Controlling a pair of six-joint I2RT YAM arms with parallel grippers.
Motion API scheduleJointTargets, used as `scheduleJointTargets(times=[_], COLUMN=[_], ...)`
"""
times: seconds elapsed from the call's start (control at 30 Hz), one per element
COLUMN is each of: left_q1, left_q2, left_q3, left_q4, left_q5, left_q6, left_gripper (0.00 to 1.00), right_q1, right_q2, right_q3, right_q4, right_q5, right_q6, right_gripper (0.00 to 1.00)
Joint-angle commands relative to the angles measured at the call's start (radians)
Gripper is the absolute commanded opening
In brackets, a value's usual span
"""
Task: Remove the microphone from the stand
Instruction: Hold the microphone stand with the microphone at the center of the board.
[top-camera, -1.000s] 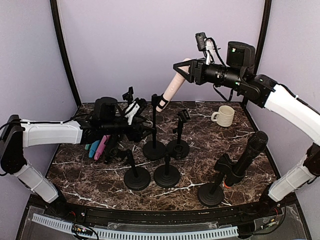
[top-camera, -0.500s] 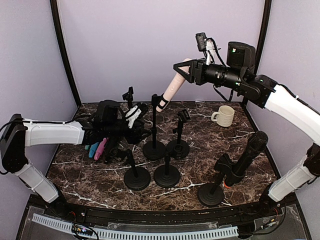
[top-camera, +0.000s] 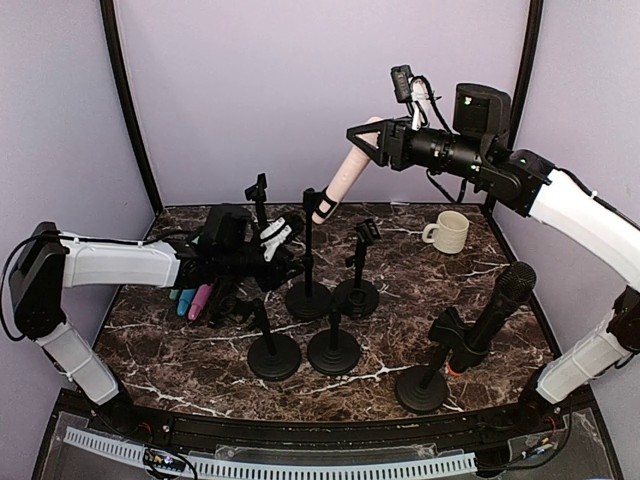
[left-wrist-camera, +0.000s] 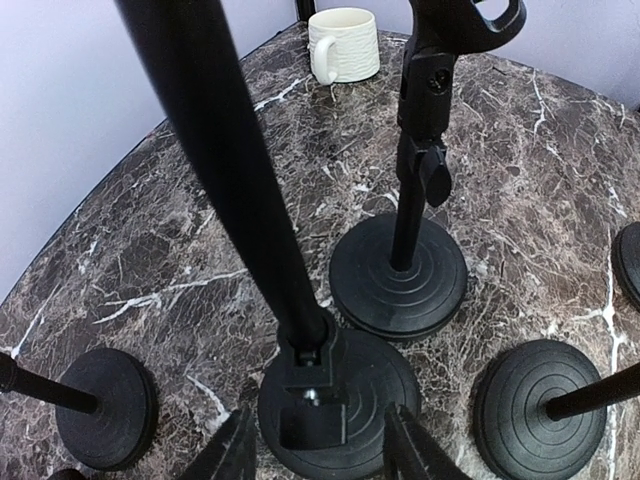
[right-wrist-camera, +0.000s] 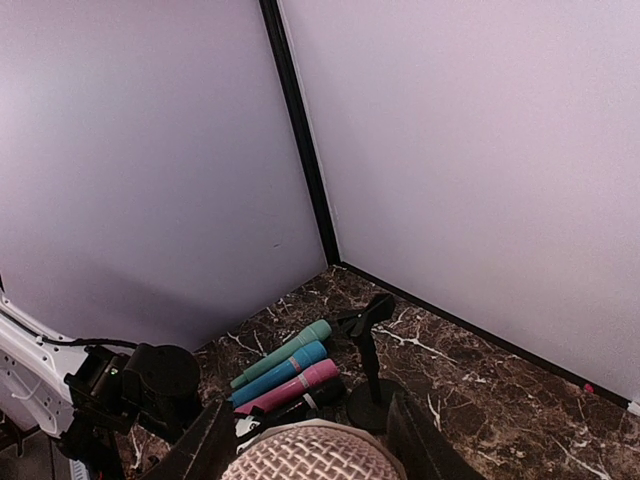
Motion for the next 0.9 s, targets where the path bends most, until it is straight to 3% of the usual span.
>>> scheduleJointTargets(times=[0.0,0.47,0.87], left_q1=[-0.007,-0.006,0.075], left_q2=[0.008,0.026,0.07], left_q3=[0.032,0.023,-0.005], left_q4=[0.007,0.01,0.044], left_q5=[-0.012,0.04,0.347], left_q6=[0.016,-0.051,-0.275], left_gripper=[0.42,0.08,0.0], right_q1=[0.008,0.009,0.009], right_q2=[-0.022,-0.03,-0.049], right_q3=[-0.013,-0.017,-0.031], right_q4=[0.029,0.019,0.006], right_q5=[0.014,0.01,-0.045], right_q6=[0.005,-0.013,-0.065], right_gripper=[0.46,0.46,0.46])
